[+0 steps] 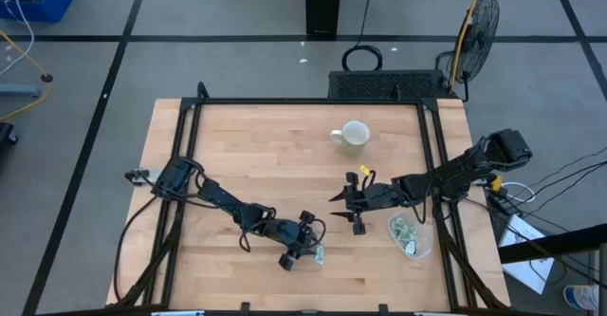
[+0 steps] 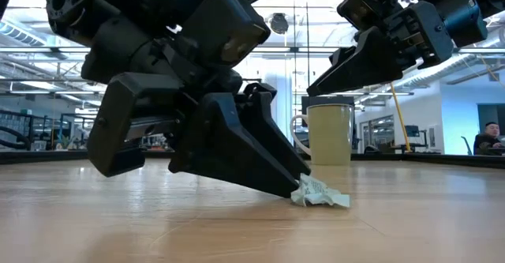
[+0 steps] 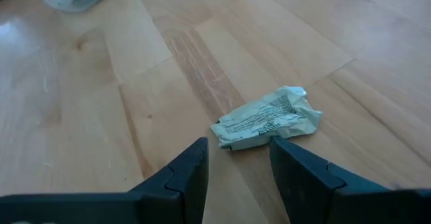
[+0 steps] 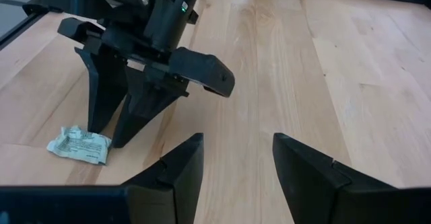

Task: Pick and place Stevia / Truvia into bins
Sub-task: Put the stevia packet into the transparent bin

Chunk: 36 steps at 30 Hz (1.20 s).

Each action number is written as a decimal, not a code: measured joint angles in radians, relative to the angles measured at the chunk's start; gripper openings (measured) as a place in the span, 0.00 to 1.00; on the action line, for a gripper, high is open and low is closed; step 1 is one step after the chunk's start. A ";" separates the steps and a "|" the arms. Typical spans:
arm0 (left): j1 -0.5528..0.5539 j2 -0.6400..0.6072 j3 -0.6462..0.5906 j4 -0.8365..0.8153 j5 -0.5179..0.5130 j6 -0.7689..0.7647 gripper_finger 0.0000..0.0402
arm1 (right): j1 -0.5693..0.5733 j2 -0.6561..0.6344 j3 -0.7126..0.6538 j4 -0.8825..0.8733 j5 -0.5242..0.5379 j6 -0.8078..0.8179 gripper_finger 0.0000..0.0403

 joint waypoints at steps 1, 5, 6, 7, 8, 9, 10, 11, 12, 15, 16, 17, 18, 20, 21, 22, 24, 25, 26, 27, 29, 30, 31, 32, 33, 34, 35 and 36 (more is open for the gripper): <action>0.001 0.000 0.000 0.000 0.006 0.005 0.41 | 0.000 0.000 0.000 -0.001 0.000 0.000 0.42; 0.001 0.001 0.000 0.009 0.009 0.015 0.41 | 0.000 0.000 0.000 -0.003 0.000 0.000 0.42; 0.001 0.002 -0.001 0.015 0.009 0.015 0.41 | 0.000 0.000 0.000 -0.003 0.000 0.000 0.42; 0.001 0.003 -0.001 0.021 0.009 0.015 0.41 | 0.000 0.000 0.000 -0.004 -0.002 0.004 0.42; 0.001 0.003 -0.001 0.026 0.009 0.015 0.41 | 0.001 0.000 0.000 -0.007 -0.012 0.011 0.42; 0.001 0.004 -0.001 0.027 0.008 0.017 0.41 | 0.002 0.000 0.000 -0.008 -0.038 0.022 0.42; 0.001 0.004 -0.002 0.027 0.007 0.019 0.41 | 0.003 0.000 0.000 -0.007 -0.072 0.034 0.42; 0.001 0.004 -0.002 0.027 0.005 0.019 0.41 | 0.010 0.000 0.000 -0.006 -0.105 0.051 0.42; 0.001 0.004 -0.002 0.027 0.005 0.018 0.41 | 0.021 0.000 0.000 -0.006 -0.126 0.068 0.42; 0.001 0.003 -0.002 0.024 -0.017 0.031 0.41 | 0.081 0.007 0.000 0.007 -0.131 0.085 0.42; 0.000 -0.002 -0.002 0.020 -0.039 0.040 0.41 | 0.105 0.015 0.000 0.024 -0.129 0.085 0.42; 0.000 -0.010 -0.002 0.008 -0.077 0.053 0.41 | 0.132 0.026 0.000 0.041 -0.125 0.085 0.42; 0.001 -0.024 -0.003 -0.006 -0.121 0.069 0.41 | 0.160 0.043 0.000 0.071 -0.113 0.084 0.42; 0.004 -0.066 -0.003 -0.050 -0.214 0.114 0.41 | 0.210 0.087 0.001 0.147 -0.047 0.063 0.42; 0.006 -0.091 -0.003 -0.076 -0.259 0.126 0.41 | 0.229 0.107 0.001 0.169 -0.014 0.039 0.42; 0.009 -0.115 -0.003 -0.096 -0.290 0.127 0.41 | 0.240 0.133 0.000 0.193 0.011 0.014 0.42; 0.018 -0.168 -0.002 -0.160 -0.311 0.097 0.41 | 0.236 0.184 0.001 0.235 0.024 -0.019 0.42; 0.026 -0.191 -0.003 -0.177 -0.307 0.071 0.41 | 0.225 0.210 0.000 0.260 0.013 -0.013 0.42; 0.032 -0.217 -0.003 -0.195 -0.304 0.046 0.41 | 0.207 0.238 0.003 0.289 -0.024 0.012 0.42; 0.039 -0.243 -0.003 -0.224 -0.306 0.026 0.41 | 0.187 0.268 0.013 0.305 -0.072 0.045 0.42; 0.053 -0.295 -0.003 -0.274 -0.325 0.014 0.41 | 0.156 0.332 0.049 0.318 -0.143 0.087 0.42; 0.061 -0.319 -0.003 -0.299 -0.336 0.008 0.41 | 0.146 0.361 0.069 0.318 -0.161 0.090 0.42; 0.068 -0.342 -0.002 -0.323 -0.348 -0.003 0.41 | 0.139 0.391 0.091 0.318 -0.179 0.087 0.42; 0.072 -0.367 -0.002 -0.353 -0.361 -0.013 0.41 | 0.133 0.418 0.116 0.320 -0.202 0.079 0.42; 0.079 -0.389 -0.003 -0.386 -0.371 -0.026 0.41 | 0.131 0.443 0.137 0.319 -0.230 0.075 0.42; 0.086 -0.406 -0.002 -0.400 -0.379 -0.036 0.41 | 0.131 0.464 0.156 0.315 -0.256 0.075 0.42; 0.092 -0.428 -0.001 -0.427 -0.385 -0.037 0.41 | 0.131 0.479 0.175 0.301 -0.268 0.075 0.42; 0.096 -0.451 -0.002 -0.471 -0.393 -0.038 0.41 | 0.132 0.494 0.196 0.272 -0.274 0.075 0.42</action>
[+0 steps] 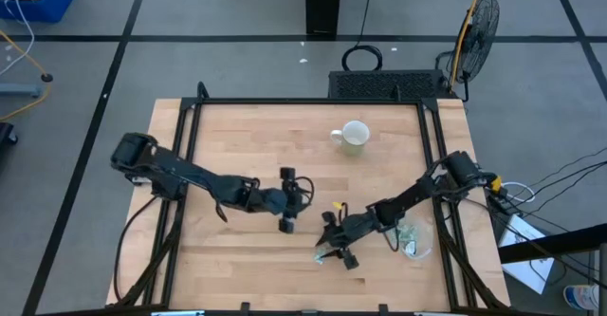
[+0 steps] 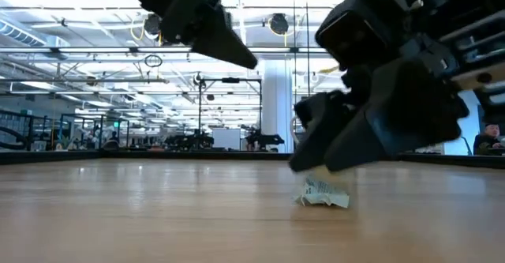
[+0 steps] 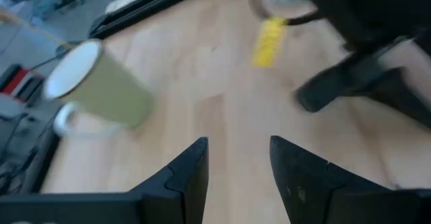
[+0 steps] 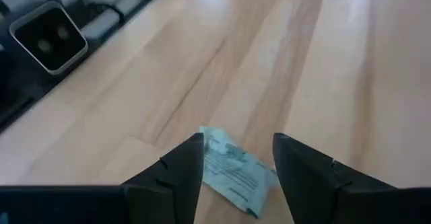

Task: Pick and place Stevia / Truvia into bins
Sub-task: Put the stevia packet into the transparent bin

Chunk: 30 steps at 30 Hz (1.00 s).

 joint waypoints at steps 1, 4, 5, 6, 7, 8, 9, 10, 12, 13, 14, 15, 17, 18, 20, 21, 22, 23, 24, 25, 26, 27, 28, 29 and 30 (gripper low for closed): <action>0.005 -0.015 -0.002 -0.024 -0.008 -0.002 0.41 | 0.000 0.009 0.017 -0.029 -0.010 0.000 0.42; 0.019 -0.056 -0.001 -0.076 -0.013 -0.027 0.41 | 0.000 0.010 0.045 -0.121 -0.012 -0.001 0.42; 0.022 -0.065 -0.001 -0.084 -0.014 -0.036 0.41 | 0.000 0.008 0.051 -0.140 -0.007 -0.001 0.42; 0.026 -0.067 0.000 -0.075 -0.014 -0.046 0.41 | 0.000 -0.001 0.052 -0.156 0.010 -0.001 0.42; 0.029 -0.067 0.001 -0.077 -0.014 -0.051 0.41 | 0.000 -0.008 0.051 -0.172 0.034 -0.007 0.42; 0.031 -0.067 0.001 -0.088 -0.014 -0.053 0.41 | 0.000 -0.009 0.051 -0.171 0.047 -0.017 0.42; 0.031 -0.068 -0.001 -0.100 -0.014 -0.053 0.41 | 0.000 -0.009 0.051 -0.170 0.060 -0.030 0.42; 0.031 -0.069 -0.002 -0.104 -0.013 -0.050 0.41 | 0.001 -0.010 0.049 -0.176 0.067 -0.042 0.42; 0.030 -0.066 0.001 -0.101 -0.007 -0.050 0.41 | 0.001 -0.012 0.046 -0.182 0.065 -0.051 0.42; 0.030 -0.065 0.001 -0.113 -0.007 -0.050 0.41 | 0.001 -0.013 0.048 -0.196 0.065 -0.053 0.42; 0.030 -0.064 -0.001 -0.129 -0.006 -0.053 0.41 | 0.001 -0.014 0.048 -0.209 0.067 -0.056 0.42; 0.030 -0.062 -0.001 -0.136 -0.006 -0.058 0.41 | 0.001 -0.015 0.048 -0.226 0.068 -0.060 0.42; 0.030 -0.063 -0.001 -0.138 -0.006 -0.069 0.41 | 0.001 -0.016 0.049 -0.253 0.070 -0.067 0.41; 0.030 -0.063 -0.001 -0.136 -0.006 -0.069 0.41 | 0.000 -0.016 0.049 -0.260 0.070 -0.068 0.39; 0.030 -0.063 -0.001 -0.137 -0.006 -0.068 0.41 | 0.000 -0.016 0.049 -0.263 0.072 -0.068 0.35; 0.030 -0.063 -0.001 -0.137 -0.006 -0.065 0.41 | 0.000 -0.021 0.049 -0.266 0.072 -0.070 0.33; 0.030 -0.063 -0.001 -0.136 -0.006 -0.061 0.41 | 0.000 -0.029 0.049 -0.272 0.071 -0.072 0.30; 0.032 -0.063 -0.001 -0.136 -0.007 -0.056 0.41 | 0.001 -0.038 0.048 -0.278 0.068 -0.072 0.27; 0.032 -0.063 -0.001 -0.136 -0.012 -0.046 0.41 | 0.001 -0.047 0.047 -0.287 0.066 -0.072 0.24; 0.032 -0.063 -0.001 -0.136 -0.016 -0.035 0.41 | 0.001 -0.061 0.047 -0.305 0.065 -0.072 0.21; 0.032 -0.063 -0.001 -0.135 -0.023 -0.026 0.41 | 0.001 -0.077 0.046 -0.331 0.065 -0.075 0.18; 0.031 -0.063 -0.001 -0.131 -0.035 -0.019 0.41 | 0.001 -0.094 0.045 -0.353 0.065 -0.076 0.14; 0.031 -0.063 -0.001 -0.126 -0.044 -0.015 0.41 | 0.001 -0.116 0.044 -0.373 0.069 -0.078 0.11; 0.030 -0.065 -0.001 -0.126 -0.051 -0.012 0.41 | 0.001 -0.143 0.044 -0.401 0.085 -0.080 0.07; 0.028 -0.066 -0.001 -0.128 -0.060 -0.003 0.41 | 0.002 -0.175 0.044 -0.429 0.105 -0.080 0.04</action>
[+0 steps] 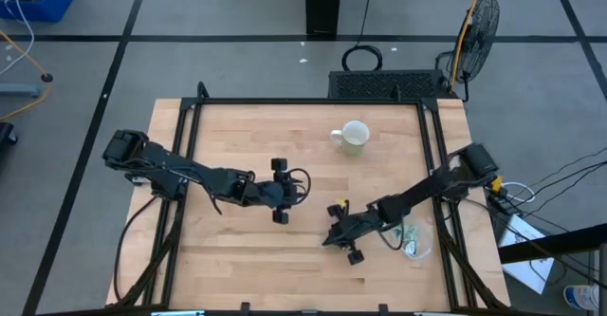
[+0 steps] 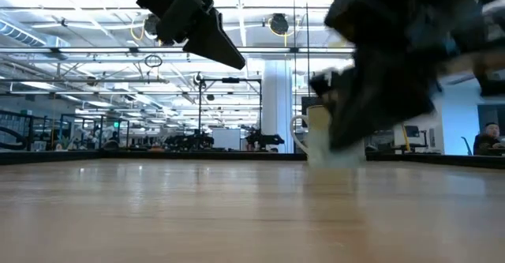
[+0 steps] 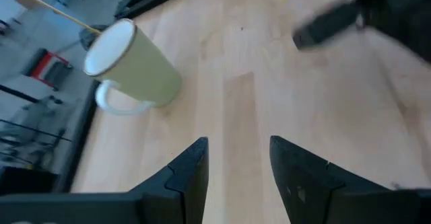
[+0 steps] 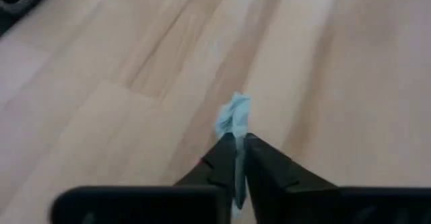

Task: Pick and place Stevia / Truvia into bins
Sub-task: Put the stevia packet into the transparent bin

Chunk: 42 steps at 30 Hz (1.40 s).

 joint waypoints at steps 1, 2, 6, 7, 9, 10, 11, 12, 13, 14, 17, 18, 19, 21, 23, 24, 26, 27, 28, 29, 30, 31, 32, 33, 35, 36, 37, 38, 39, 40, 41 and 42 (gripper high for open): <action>0.000 0.000 0.000 0.000 -0.011 0.014 0.41 | 0.004 -0.038 0.000 -0.033 0.022 0.000 0.02; -0.001 0.000 0.000 0.000 -0.029 0.032 0.41 | 0.008 -0.082 0.001 -0.081 0.054 0.000 0.01; -0.012 -0.024 0.000 -0.004 -0.152 0.120 0.41 | 0.043 -0.279 0.001 -0.331 0.233 0.081 0.03; -0.014 -0.033 0.000 -0.003 -0.184 0.139 0.41 | 0.054 -0.333 0.001 -0.407 0.272 0.127 0.03; -0.020 -0.053 0.000 -0.013 -0.240 0.161 0.41 | 0.083 -0.437 0.001 -0.575 0.338 0.252 0.02; -0.022 -0.068 0.000 -0.016 -0.260 0.164 0.41 | 0.098 -0.481 0.001 -0.649 0.357 0.330 0.01; -0.024 -0.081 0.000 -0.015 -0.273 0.164 0.41 | 0.114 -0.526 0.001 -0.722 0.364 0.407 0.01; -0.024 -0.095 0.000 -0.015 -0.278 0.164 0.41 | 0.131 -0.563 0.000 -0.787 0.372 0.494 0.01; -0.024 -0.110 0.000 -0.025 -0.278 0.162 0.41 | 0.147 -0.597 -0.006 -0.830 0.379 0.574 0.01; -0.024 -0.123 0.000 -0.041 -0.278 0.156 0.41 | 0.160 -0.627 -0.016 -0.860 0.376 0.647 0.01; -0.015 -0.152 0.001 -0.077 -0.279 0.119 0.41 | 0.185 -0.694 -0.058 -0.945 0.314 0.831 0.02; -0.011 -0.160 0.001 -0.098 -0.284 0.107 0.41 | 0.192 -0.706 -0.071 -0.968 0.281 0.900 0.02; -0.008 -0.167 0.000 -0.122 -0.290 0.096 0.41 | 0.200 -0.716 -0.086 -0.990 0.240 0.970 0.02; 0.000 -0.175 0.000 -0.149 -0.307 0.079 0.41 | 0.220 -0.721 -0.116 -1.026 0.171 1.086 0.02; 0.007 -0.179 0.000 -0.178 -0.329 0.067 0.41 | 0.244 -0.718 -0.144 -1.051 0.141 1.149 0.02; 0.011 -0.178 0.000 -0.184 -0.335 0.065 0.41 | 0.255 -0.715 -0.158 -1.064 0.139 1.175 0.02; 0.015 -0.177 0.000 -0.198 -0.340 0.065 0.41 | 0.270 -0.708 -0.185 -1.086 0.139 1.215 0.02; 0.016 -0.178 0.000 -0.205 -0.340 0.065 0.41 | 0.276 -0.706 -0.196 -1.097 0.140 1.232 0.02; 0.016 -0.178 0.000 -0.214 -0.342 0.063 0.41 | 0.281 -0.706 -0.202 -1.106 0.139 1.242 0.02; 0.016 -0.178 0.000 -0.218 -0.344 0.057 0.41 | 0.283 -0.706 -0.206 -1.116 0.140 1.245 0.02; 0.015 -0.177 0.000 -0.218 -0.344 0.055 0.41 | 0.283 -0.706 -0.209 -1.125 0.140 1.246 0.02; 0.013 -0.178 0.000 -0.218 -0.347 0.056 0.41 | 0.283 -0.706 -0.212 -1.129 0.139 1.245 0.02; 0.013 -0.182 0.000 -0.218 -0.348 0.062 0.41 | 0.283 -0.706 -0.213 -1.129 0.139 1.240 0.03; 0.011 -0.190 0.000 -0.219 -0.348 0.070 0.41 | 0.283 -0.706 -0.213 -1.123 0.139 1.236 0.03; 0.010 -0.210 0.000 -0.210 -0.349 0.074 0.41 | 0.283 -0.706 -0.213 -1.097 0.139 1.238 0.06; 0.012 -0.223 0.000 -0.209 -0.350 0.073 0.41 | 0.283 -0.706 -0.213 -1.081 0.138 1.240 0.08; 0.014 -0.234 0.000 -0.212 -0.350 0.073 0.41 | 0.283 -0.706 -0.213 -1.062 0.132 1.241 0.11; 0.017 -0.247 0.000 -0.211 -0.350 0.073 0.41 | 0.283 -0.706 -0.213 -1.047 0.118 1.242 0.13; 0.018 -0.263 0.000 -0.212 -0.350 0.073 0.41 | 0.283 -0.706 -0.213 -1.030 0.108 1.241 0.16; 0.018 -0.281 0.000 -0.212 -0.350 0.073 0.41 | 0.283 -0.706 -0.213 -1.014 0.092 1.241 0.18; 0.019 -0.299 0.000 -0.209 -0.351 0.073 0.41 | 0.283 -0.706 -0.213 -0.996 0.080 1.242 0.19; 0.018 -0.317 0.000 -0.209 -0.351 0.070 0.41 | 0.283 -0.709 -0.213 -0.983 0.067 1.246 0.21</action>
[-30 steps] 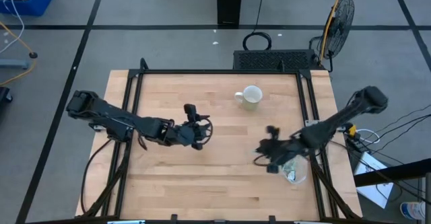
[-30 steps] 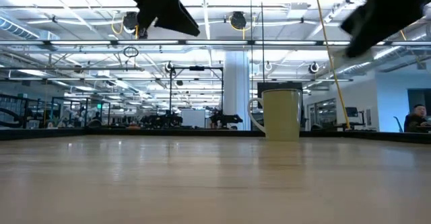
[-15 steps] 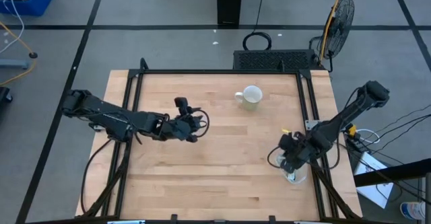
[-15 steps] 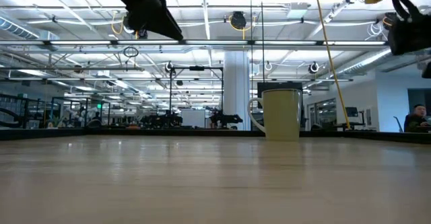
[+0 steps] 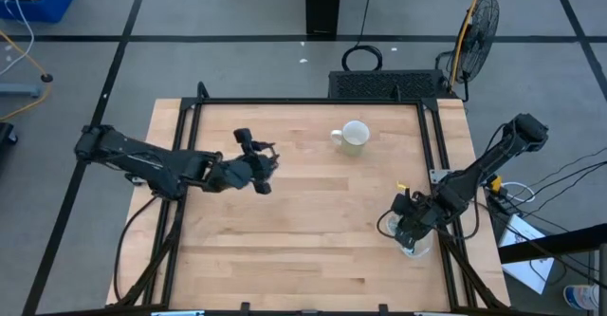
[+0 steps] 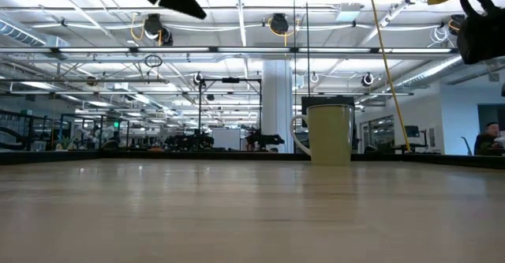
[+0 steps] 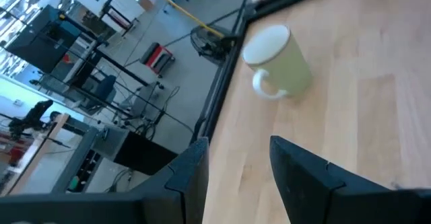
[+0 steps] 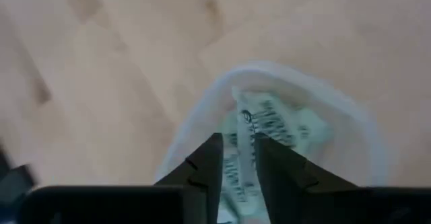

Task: Pick and place Stevia / Truvia into bins
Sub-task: Put the stevia packet into the transparent bin, then return to Home Position

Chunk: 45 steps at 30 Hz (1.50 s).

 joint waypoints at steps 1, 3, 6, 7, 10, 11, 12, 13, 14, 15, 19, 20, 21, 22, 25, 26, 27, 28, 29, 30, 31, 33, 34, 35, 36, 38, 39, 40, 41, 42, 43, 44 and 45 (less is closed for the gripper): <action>-0.001 -0.016 0.000 -0.001 0.000 -0.006 0.41 | 0.000 -0.005 0.000 0.006 -0.007 0.009 0.22; -0.007 -0.051 0.000 -0.014 0.002 -0.016 0.41 | 0.000 -0.018 0.000 0.007 -0.006 0.017 0.22; -0.020 -0.115 0.000 -0.053 0.000 -0.013 0.41 | -0.003 -0.057 0.000 -0.014 0.014 -0.037 0.22; -0.024 -0.138 0.000 -0.072 0.001 -0.015 0.41 | -0.006 -0.074 0.001 -0.024 0.030 -0.064 0.22; -0.027 -0.206 0.000 -0.092 -0.006 -0.008 0.41 | -0.022 -0.143 0.001 -0.060 0.049 -0.151 0.22; -0.027 -0.236 0.000 -0.101 -0.025 -0.008 0.41 | -0.028 -0.173 0.001 -0.068 0.050 -0.181 0.22; -0.027 -0.266 0.000 -0.107 -0.051 -0.010 0.41 | -0.034 -0.204 0.001 -0.076 0.052 -0.209 0.22; -0.025 -0.296 0.000 -0.108 -0.076 -0.020 0.41 | -0.041 -0.234 0.001 -0.086 0.060 -0.240 0.22; -0.022 -0.329 0.000 -0.115 -0.093 -0.040 0.41 | -0.048 -0.268 0.001 -0.098 0.079 -0.284 0.22; -0.016 -0.361 0.000 -0.132 -0.099 -0.065 0.41 | -0.054 -0.300 0.001 -0.103 0.097 -0.340 0.22; 0.027 -0.489 0.000 -0.257 -0.008 -0.208 0.41 | -0.074 -0.407 0.002 -0.105 0.162 -0.525 0.22; 0.041 -0.520 0.000 -0.297 0.033 -0.252 0.41 | -0.076 -0.428 0.002 -0.103 0.217 -0.538 0.22; 0.054 -0.548 0.000 -0.336 0.075 -0.293 0.41 | -0.076 -0.445 0.002 -0.104 0.295 -0.558 0.22; 0.066 -0.575 0.000 -0.371 0.112 -0.326 0.41 | -0.076 -0.460 0.002 -0.104 0.380 -0.587 0.22; 0.087 -0.645 -0.033 -0.393 0.165 -0.382 0.41 | -0.076 -0.487 0.001 -0.096 0.613 -0.700 0.22; 0.090 -0.668 -0.053 -0.384 0.176 -0.389 0.41 | -0.076 -0.495 -0.008 -0.065 0.663 -0.739 0.22; 0.091 -0.688 -0.075 -0.374 0.190 -0.393 0.41 | -0.076 -0.506 -0.025 -0.009 0.690 -0.788 0.22; 0.091 -0.706 -0.101 -0.364 0.201 -0.399 0.41 | -0.076 -0.516 -0.049 0.062 0.701 -0.844 0.22; 0.091 -0.722 -0.132 -0.346 0.205 -0.403 0.41 | -0.076 -0.525 -0.078 0.142 0.699 -0.901 0.22; 0.090 -0.739 -0.164 -0.323 0.207 -0.406 0.41 | -0.076 -0.535 -0.111 0.228 0.676 -0.955 0.22; 0.090 -0.757 -0.200 -0.299 0.207 -0.409 0.41 | -0.077 -0.545 -0.143 0.312 0.638 -1.003 0.22; 0.090 -0.788 -0.276 -0.230 0.209 -0.417 0.41 | -0.082 -0.569 -0.203 0.441 0.567 -1.085 0.22; 0.091 -0.802 -0.318 -0.185 0.216 -0.417 0.41 | -0.089 -0.584 -0.224 0.485 0.540 -1.104 0.22; 0.090 -0.813 -0.362 -0.141 0.229 -0.417 0.41 | -0.096 -0.601 -0.239 0.517 0.515 -1.114 0.22; 0.091 -0.823 -0.405 -0.095 0.255 -0.417 0.41 | -0.103 -0.623 -0.248 0.533 0.490 -1.115 0.22; 0.090 -0.839 -0.482 -0.018 0.317 -0.417 0.41 | -0.117 -0.667 -0.263 0.536 0.439 -1.104 0.22; 0.090 -0.849 -0.511 0.007 0.332 -0.417 0.41 | -0.122 -0.690 -0.269 0.535 0.422 -1.103 0.22; 0.089 -0.859 -0.532 0.022 0.337 -0.417 0.41 | -0.125 -0.714 -0.274 0.534 0.414 -1.104 0.22; 0.091 -0.871 -0.548 0.021 0.332 -0.417 0.41 | -0.129 -0.741 -0.278 0.533 0.414 -1.111 0.22; 0.093 -0.888 -0.555 0.015 0.317 -0.418 0.41 | -0.134 -0.765 -0.281 0.531 0.415 -1.121 0.22; 0.099 -0.908 -0.558 0.019 0.311 -0.417 0.41 | -0.139 -0.790 -0.284 0.531 0.415 -1.133 0.22; 0.105 -0.930 -0.557 0.022 0.310 -0.416 0.41 | -0.144 -0.816 -0.286 0.532 0.415 -1.145 0.22; 0.112 -0.956 -0.555 0.016 0.322 -0.407 0.41 | -0.148 -0.841 -0.290 0.532 0.414 -1.157 0.22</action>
